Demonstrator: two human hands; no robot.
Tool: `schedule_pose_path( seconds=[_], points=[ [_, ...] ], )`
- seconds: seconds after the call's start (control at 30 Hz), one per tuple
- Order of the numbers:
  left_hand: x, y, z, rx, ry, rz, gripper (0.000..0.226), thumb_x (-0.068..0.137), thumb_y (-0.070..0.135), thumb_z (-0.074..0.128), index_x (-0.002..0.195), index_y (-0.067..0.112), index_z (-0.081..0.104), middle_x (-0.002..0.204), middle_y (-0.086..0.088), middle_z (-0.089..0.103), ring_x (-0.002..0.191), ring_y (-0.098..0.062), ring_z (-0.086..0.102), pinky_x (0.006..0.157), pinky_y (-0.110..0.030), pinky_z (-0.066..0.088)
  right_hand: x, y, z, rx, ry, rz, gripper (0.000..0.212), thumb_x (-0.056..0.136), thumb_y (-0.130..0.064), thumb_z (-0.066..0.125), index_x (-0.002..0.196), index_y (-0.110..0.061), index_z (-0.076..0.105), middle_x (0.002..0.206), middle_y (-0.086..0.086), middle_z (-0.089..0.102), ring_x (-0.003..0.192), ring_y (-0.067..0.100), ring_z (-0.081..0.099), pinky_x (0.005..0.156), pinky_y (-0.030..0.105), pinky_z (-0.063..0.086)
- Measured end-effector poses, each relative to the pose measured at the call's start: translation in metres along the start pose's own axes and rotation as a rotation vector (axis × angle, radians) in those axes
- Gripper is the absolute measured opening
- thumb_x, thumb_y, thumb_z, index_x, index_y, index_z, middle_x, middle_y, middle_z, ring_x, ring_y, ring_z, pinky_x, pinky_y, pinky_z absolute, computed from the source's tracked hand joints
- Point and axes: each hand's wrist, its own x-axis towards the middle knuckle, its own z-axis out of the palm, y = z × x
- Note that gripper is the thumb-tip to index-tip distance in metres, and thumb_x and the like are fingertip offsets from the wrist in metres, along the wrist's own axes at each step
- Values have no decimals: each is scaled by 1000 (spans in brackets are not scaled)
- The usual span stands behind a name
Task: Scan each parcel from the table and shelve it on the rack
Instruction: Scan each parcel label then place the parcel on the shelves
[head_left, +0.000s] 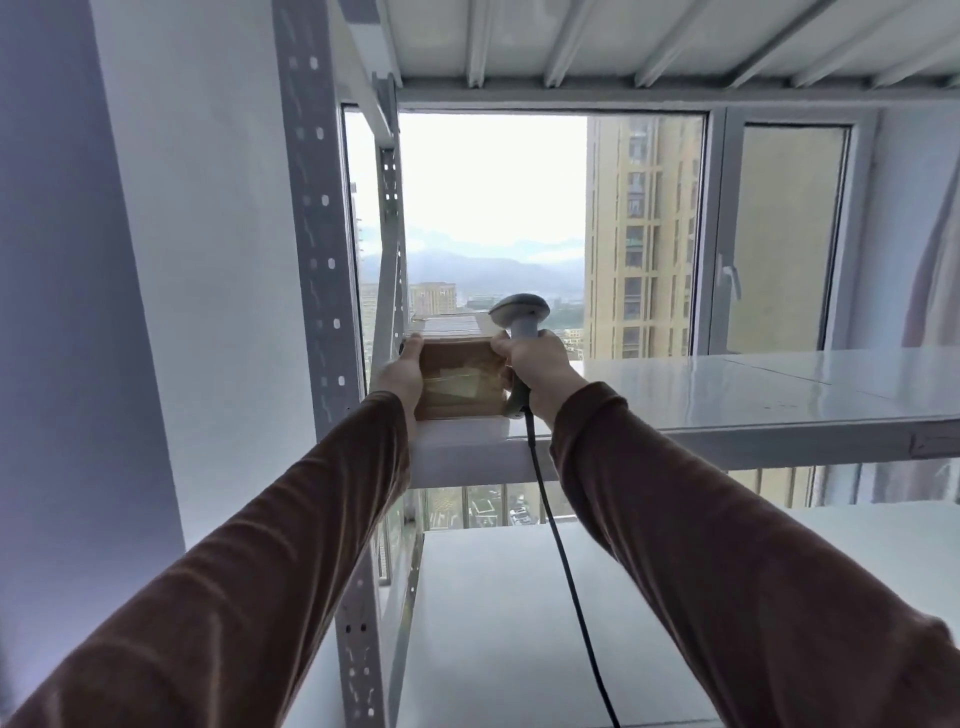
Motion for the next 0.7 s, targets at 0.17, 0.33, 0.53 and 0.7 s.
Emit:
schedule_pose_path(
  seconds=[0.17, 0.33, 0.53, 0.7],
  points=[
    [-14, 13, 4, 99, 26, -13, 123, 54, 102, 52, 133, 8, 66, 131, -12, 69, 120, -34, 65, 112, -46, 48, 19, 6, 7, -65, 4, 15, 24, 93, -8, 71, 85, -14, 49, 66, 7, 52, 46, 17, 47, 45, 26, 38],
    [-16, 23, 6, 206, 3, 23, 139, 54, 107, 41, 148, 5, 52, 143, -15, 61, 132, -34, 57, 118, -44, 40, 28, 9, 11, -67, 1, 30, 22, 93, -8, 71, 86, -12, 50, 63, 7, 50, 45, 18, 47, 44, 25, 38],
    [-25, 28, 4, 190, -2, 5, 132, 62, 102, 36, 145, 1, 53, 141, -19, 62, 127, -36, 60, 116, -45, 43, 26, 10, 10, -23, 7, 23, 20, 94, -12, 71, 98, -9, 52, 72, 6, 54, 50, 17, 50, 51, 33, 45],
    [-68, 43, 14, 309, 122, 250, 85, 100, 65, 46, 159, 6, 34, 160, -14, 43, 148, -34, 40, 123, -45, 31, 5, 4, -13, 11, 19, -11, 38, 95, -17, 72, 122, -5, 49, 84, 7, 56, 52, 15, 50, 55, 35, 46]
  ],
)
